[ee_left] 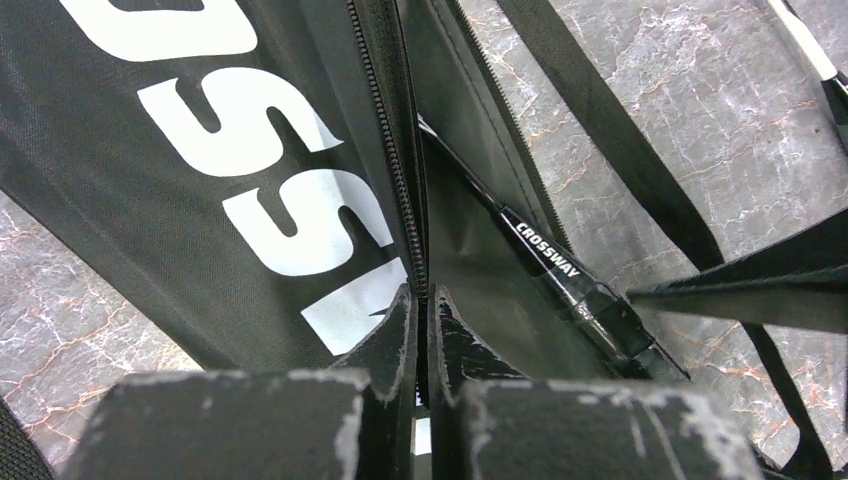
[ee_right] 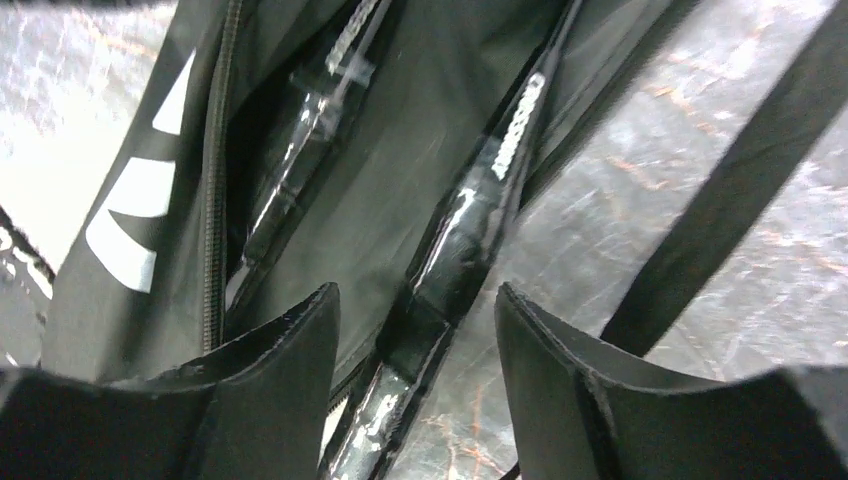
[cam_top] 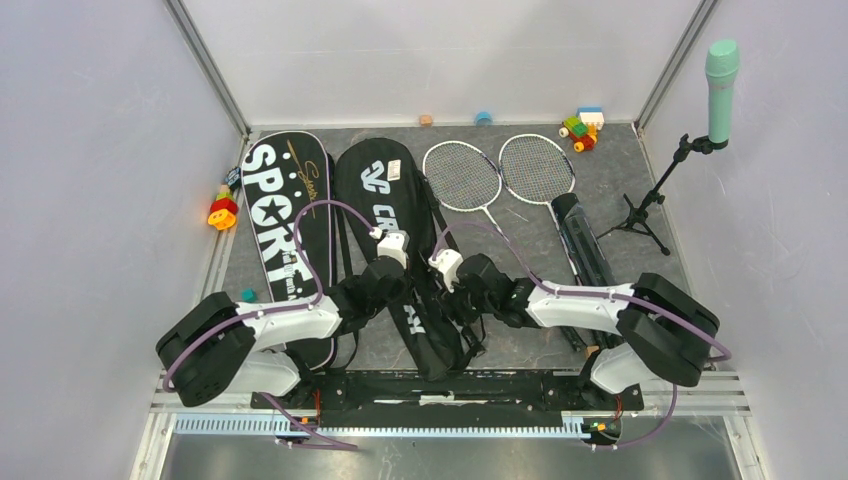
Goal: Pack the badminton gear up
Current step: Adjust the shuttlecock in the racket bag.
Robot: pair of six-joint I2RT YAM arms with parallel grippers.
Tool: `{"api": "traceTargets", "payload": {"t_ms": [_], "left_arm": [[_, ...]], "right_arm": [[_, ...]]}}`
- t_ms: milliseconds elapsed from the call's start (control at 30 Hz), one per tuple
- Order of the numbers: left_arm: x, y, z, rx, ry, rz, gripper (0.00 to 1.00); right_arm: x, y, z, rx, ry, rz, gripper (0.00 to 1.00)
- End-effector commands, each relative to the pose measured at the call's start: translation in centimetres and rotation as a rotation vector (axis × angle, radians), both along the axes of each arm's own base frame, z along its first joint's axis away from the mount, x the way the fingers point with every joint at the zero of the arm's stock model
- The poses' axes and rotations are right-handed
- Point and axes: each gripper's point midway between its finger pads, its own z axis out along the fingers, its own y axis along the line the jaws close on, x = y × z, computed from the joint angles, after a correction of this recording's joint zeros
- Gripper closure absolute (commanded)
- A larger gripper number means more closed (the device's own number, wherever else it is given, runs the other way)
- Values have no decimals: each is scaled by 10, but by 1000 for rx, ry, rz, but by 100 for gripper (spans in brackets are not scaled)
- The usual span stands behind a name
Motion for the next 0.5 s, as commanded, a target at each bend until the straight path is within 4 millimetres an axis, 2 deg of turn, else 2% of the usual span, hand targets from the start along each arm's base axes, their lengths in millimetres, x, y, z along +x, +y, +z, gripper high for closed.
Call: {"api": "traceTargets", "payload": {"t_ms": [0, 67, 133, 200, 367, 467], "left_arm": [[3, -7, 16, -52, -25, -3, 98], [3, -10, 18, -59, -22, -15, 98], [1, -14, 18, -65, -13, -36, 98], [-1, -18, 19, -76, -2, -55, 98], [-14, -28, 26, -132, 35, -113, 98], [-20, -32, 33, -164, 42, -144, 98]], "right_arm": [[-20, 11, -3, 17, 89, 102, 39], [-23, 13, -4, 20, 107, 109, 52], [-17, 19, 0, 37, 96, 89, 72], [-9, 29, 11, 73, 79, 74, 83], [10, 57, 40, 201, 48, 39, 93], [11, 74, 57, 311, 74, 47, 95]]}}
